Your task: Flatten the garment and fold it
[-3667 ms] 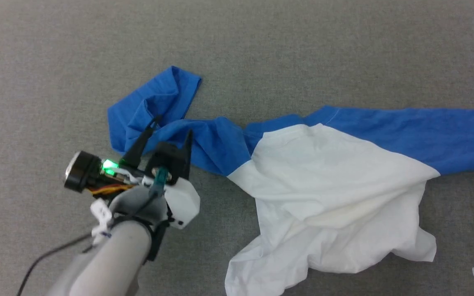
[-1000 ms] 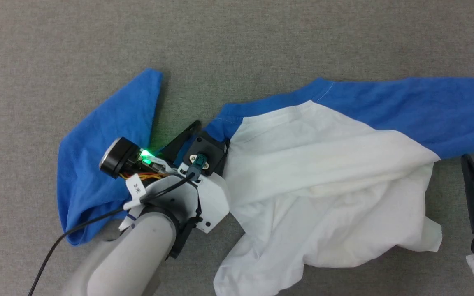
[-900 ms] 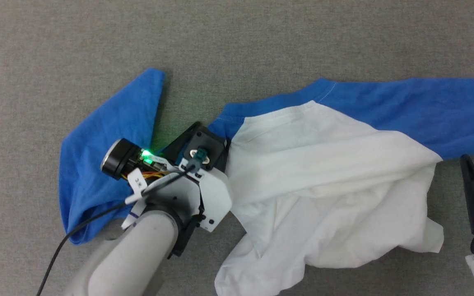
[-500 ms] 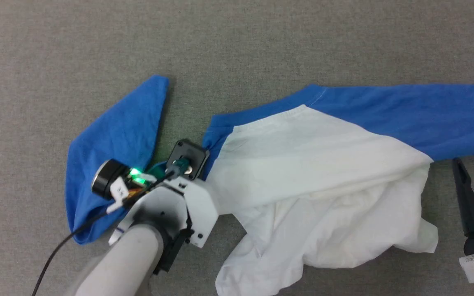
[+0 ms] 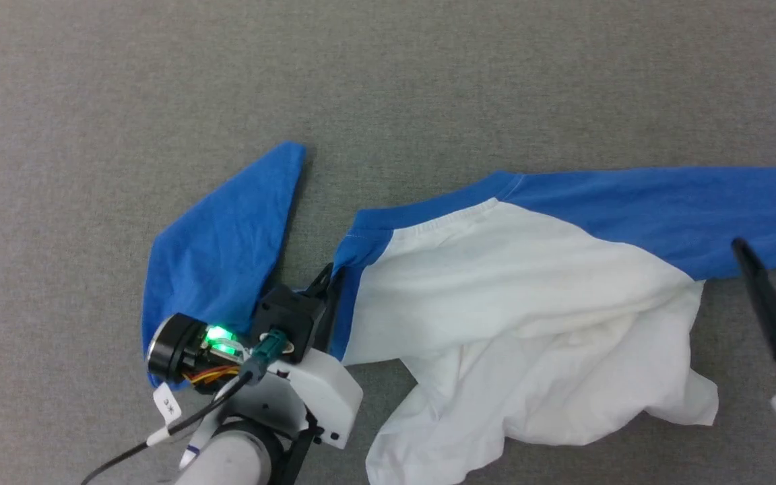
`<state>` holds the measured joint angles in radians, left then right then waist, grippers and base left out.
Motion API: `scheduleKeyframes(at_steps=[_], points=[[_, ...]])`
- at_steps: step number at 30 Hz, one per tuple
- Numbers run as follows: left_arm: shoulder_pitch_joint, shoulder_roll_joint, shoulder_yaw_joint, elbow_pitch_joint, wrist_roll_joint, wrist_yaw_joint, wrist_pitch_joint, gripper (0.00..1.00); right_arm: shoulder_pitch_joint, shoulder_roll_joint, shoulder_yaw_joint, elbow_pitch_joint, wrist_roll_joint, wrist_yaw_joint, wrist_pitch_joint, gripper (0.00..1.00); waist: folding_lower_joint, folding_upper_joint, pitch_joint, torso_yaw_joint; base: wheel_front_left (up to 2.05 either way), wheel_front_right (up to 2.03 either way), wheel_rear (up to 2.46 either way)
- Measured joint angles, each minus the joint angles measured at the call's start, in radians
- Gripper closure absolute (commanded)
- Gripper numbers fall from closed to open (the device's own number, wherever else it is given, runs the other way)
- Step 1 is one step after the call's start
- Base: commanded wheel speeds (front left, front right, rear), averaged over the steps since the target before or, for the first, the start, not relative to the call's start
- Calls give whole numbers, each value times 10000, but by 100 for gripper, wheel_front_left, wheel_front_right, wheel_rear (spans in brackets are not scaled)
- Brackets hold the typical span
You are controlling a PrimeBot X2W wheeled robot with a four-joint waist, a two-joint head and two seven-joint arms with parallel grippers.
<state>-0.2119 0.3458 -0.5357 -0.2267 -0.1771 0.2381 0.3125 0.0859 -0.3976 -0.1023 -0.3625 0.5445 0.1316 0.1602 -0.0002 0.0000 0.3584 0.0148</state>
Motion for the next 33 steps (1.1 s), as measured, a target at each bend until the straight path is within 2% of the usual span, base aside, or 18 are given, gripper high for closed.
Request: scheduleKeyframes(at_steps=[4, 8, 12, 15, 22, 31, 32, 33], points=[[-334, -251, -255, 61, 128, -86, -61, 100, -1602, -1624, 650, 263, 640, 0, 1262, 0, 2, 1, 269, 85, 0, 0, 0], [-929, -474, -464, 234, 224, -253, -138, 100, -3086, -3478, 2019, 857, 1254, 0, 2926, 0, 3, 0, 678, 165, 0, 0, 0], [-1416, -713, -639, 506, 309, -347, -238, 100, -4498, -4709, 3452, 1375, 1536, 0, 3741, 0, 3, 0, 1096, 308, 0, 0, 0], [-1628, -909, -769, 692, 334, -362, -326, 100, -5447, -5216, 4612, 1641, 1496, 0, 3866, 0, 4, 0, 1340, 481, 0, 0, 0], [-1856, -1156, -945, 1001, 395, -435, -508, 100, -7263, -5666, 7005, 2380, 1258, 0, 3921, 0, 4, 0, 1672, 958, 0, 0, 0], [-2067, -1285, -1112, 1179, 393, -453, -635, 100, -9102, -6355, 9323, 2949, 1450, 2, 3745, 0, 1, 0, 1940, 1274, 0, 0, 0], [-2073, -1294, -1124, 1193, 389, -472, -663, 100, -9266, -6418, 9538, 3003, 1559, 2, 3747, 6, 1, 0, 1953, 1288, 0, 0, 0], [-2081, -1300, -1129, 1206, 378, -525, -669, 100, -9429, -6483, 9745, 3041, 1643, 4, 3743, 35, 1, 0, 1963, 1302, 0, 0, 0]])
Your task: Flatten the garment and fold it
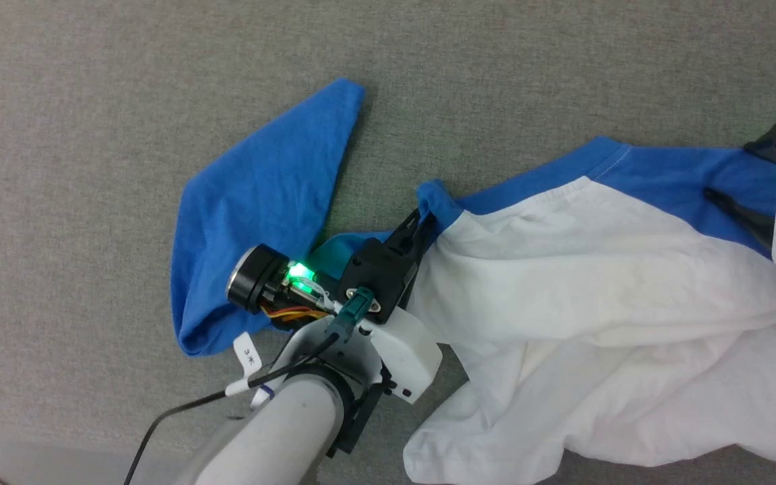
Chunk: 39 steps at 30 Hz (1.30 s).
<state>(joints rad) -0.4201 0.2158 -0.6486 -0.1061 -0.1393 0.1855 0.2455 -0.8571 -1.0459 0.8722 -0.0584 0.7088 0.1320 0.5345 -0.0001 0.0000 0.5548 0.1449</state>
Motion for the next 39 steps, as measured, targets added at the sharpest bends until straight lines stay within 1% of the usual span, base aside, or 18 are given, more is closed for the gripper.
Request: scheduleKeyframes(at_steps=[1, 2, 6, 10, 14, 17, 20, 22, 24, 27, 29, 33, 39], points=[[-7, -6, -10, 10, -2, 0, -4, 100, -141, -52, 176, 50, 117, 8, -25, 63, 0, 0, 9, 12, 0, 0, 0], [-11, -13, -12, 23, -8, -2, -12, 100, -259, -84, 316, 134, 247, 13, -84, 100, 0, 0, 15, 20, 0, 0, 0], [-12, -25, 4, 77, -98, -2, -163, 100, -588, -100, 654, 648, 466, 15, -679, 100, 0, 0, 13, 4, 0, 0, 0], [-16, -23, 151, 174, -119, 44, -694, 100, -522, 236, 476, 1308, 980, 17, -1902, 100, 1, 0, -111, -101, 0, 0, 0], [-18, -36, 431, 127, -136, 284, -1406, 100, -152, 834, -585, 1829, 1622, 8, -3584, 100, 2, 0, -419, -245, 0, 0, 0], [-27, -6, 667, -79, -176, 447, -1929, 100, 135, 1160, -1616, 1996, 1776, 8, -4723, 100, 2, 0, -753, -367, 0, 0, 0], [-178, 54, 880, -389, -92, 604, -2261, 100, 446, 1432, -2562, 2011, 1703, 8, -5461, 100, 1, 0, -1146, -503, 0, 0, 0], [-452, 134, 1009, -577, -61, 623, -2351, 100, 635, 1664, -3097, 1942, 1547, 8, -5710, 100, 1, 0, -1435, -600, 0, 0, 0], [-769, 186, 1181, -731, 25, 631, -2372, 100, 772, 1975, -3576, 1797, 1321, 8, -5793, 100, 1, 0, -1747, -696, 0, 0, 0], [-1394, 493, 1381, -752, 182, 545, -2157, 100, 845, 2564, -4251, 1595, 901, 8, -5674, 100, 0, 0, -2248, -841, 0, 0, 0], [-1898, 633, 1475, -686, 176, 324, -1960, 100, 840, 2963, -4661, 1532, 552, 8, -5473, 100, 0, 0, -2594, -933, 0, 0, 0], [-3147, 713, 1655, -148, 61, -148, -1498, 100, 791, 3668, -5277, 1371, -119, 8, -4840, 100, -1, 1, -3304, -1092, 0, 0, 0], [-4997, 890, 1835, 949, -119, -849, -838, 100, -26, 4592, -5754, 1118, -857, 8, -3825, 100, -1, 0, -4208, -1304, 0, 0, 0]])
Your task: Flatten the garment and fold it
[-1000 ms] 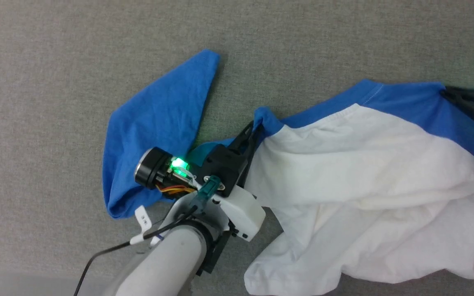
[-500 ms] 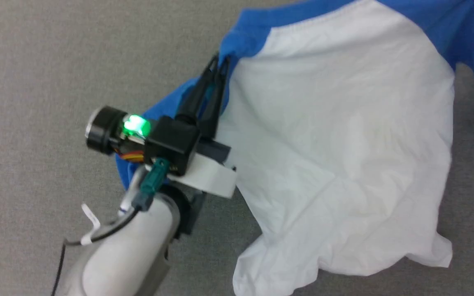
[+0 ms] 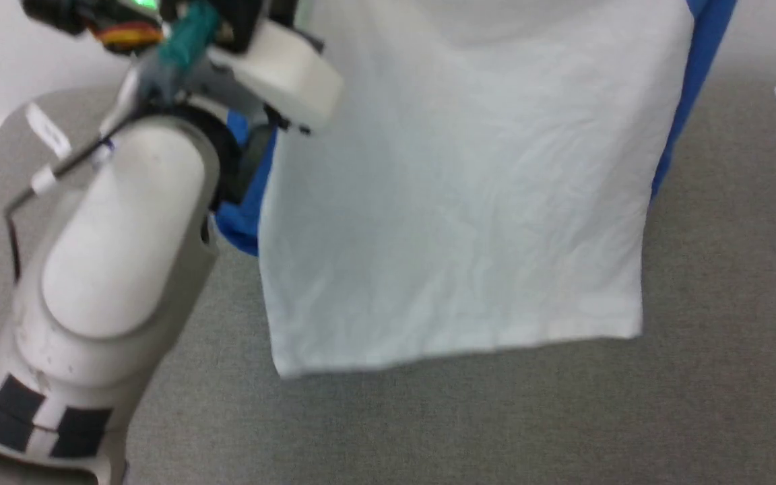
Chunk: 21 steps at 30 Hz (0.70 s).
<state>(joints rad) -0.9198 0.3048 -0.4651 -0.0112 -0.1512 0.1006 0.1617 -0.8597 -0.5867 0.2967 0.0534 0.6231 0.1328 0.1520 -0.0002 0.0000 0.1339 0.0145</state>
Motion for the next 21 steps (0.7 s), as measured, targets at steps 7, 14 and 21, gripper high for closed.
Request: scheduleKeyframes(at_steps=[7, 14, 21], points=[[-1588, 21, 77, 1049, -541, -775, 1214, 100, -1327, 686, -59, 92, -313, 0, 1104, 100, -1, 0, -655, -305, 0, 0, 0], [-2025, 44, 65, 1480, -1099, -1185, 2495, 100, -2024, 949, 50, 420, -151, 0, 2238, 100, 0, 0, -837, -638, 0, 0, 0], [-2363, -121, 205, 1331, -1572, -955, 3824, 100, -2496, 1055, -150, 642, 412, 0, 3396, 100, 3, 0, -391, -843, 0, 0, 0]])
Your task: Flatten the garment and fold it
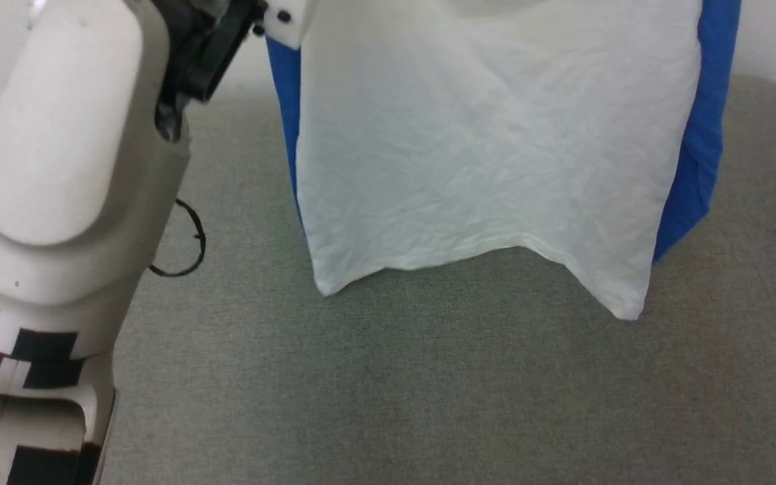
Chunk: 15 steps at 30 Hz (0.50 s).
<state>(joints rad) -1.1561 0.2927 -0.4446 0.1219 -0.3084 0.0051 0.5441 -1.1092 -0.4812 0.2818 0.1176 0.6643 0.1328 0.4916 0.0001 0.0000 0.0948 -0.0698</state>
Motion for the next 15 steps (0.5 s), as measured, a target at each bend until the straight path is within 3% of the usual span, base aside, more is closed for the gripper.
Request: scheduleKeyframes(at_steps=[7, 15], points=[[-1702, -587, 127, 219, 780, 1081, 8, 100, -1115, -499, -196, 261, -130, 0, -102, 100, 2, 0, 1178, -149, 0, 0, 0], [-4679, -1593, 96, 2092, 2169, 2399, -1843, 100, -3717, -802, 226, 1733, -1150, 0, -1737, 100, 4, 0, 3010, -238, 0, 0, 0]])
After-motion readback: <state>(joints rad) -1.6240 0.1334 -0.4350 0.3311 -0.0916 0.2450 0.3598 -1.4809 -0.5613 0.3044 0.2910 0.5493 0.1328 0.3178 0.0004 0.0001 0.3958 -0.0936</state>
